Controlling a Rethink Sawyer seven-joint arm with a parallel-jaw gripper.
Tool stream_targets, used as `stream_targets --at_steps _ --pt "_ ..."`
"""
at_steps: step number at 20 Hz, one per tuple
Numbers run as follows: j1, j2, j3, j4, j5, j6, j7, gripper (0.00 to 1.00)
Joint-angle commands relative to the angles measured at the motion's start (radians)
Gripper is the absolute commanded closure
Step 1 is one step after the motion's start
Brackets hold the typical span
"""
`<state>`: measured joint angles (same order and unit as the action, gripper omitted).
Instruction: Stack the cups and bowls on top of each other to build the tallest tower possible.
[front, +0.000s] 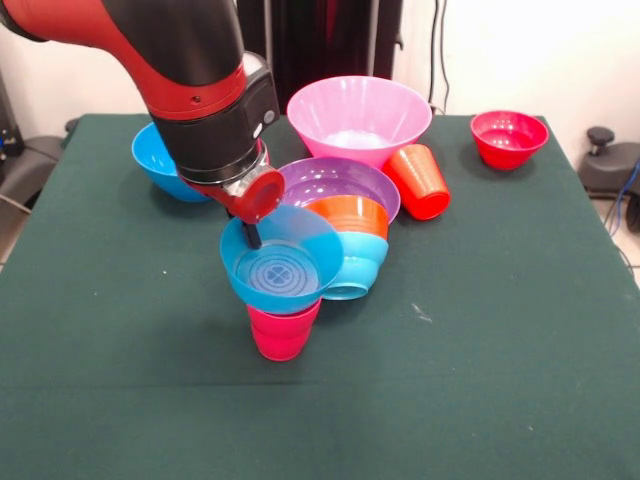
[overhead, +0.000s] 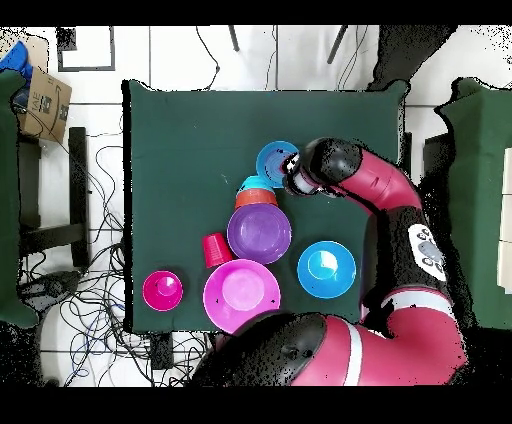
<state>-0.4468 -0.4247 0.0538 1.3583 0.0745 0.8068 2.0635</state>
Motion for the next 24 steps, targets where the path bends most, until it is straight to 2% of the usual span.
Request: stream_targets --at_steps 1,24 --pt "0.038 0.033 0.025 0.011 -0.045 -0.001 0.042 1.0" --pt "0.041 0.009 0.03 0.013 -0.022 0.058 0.041 1.0"
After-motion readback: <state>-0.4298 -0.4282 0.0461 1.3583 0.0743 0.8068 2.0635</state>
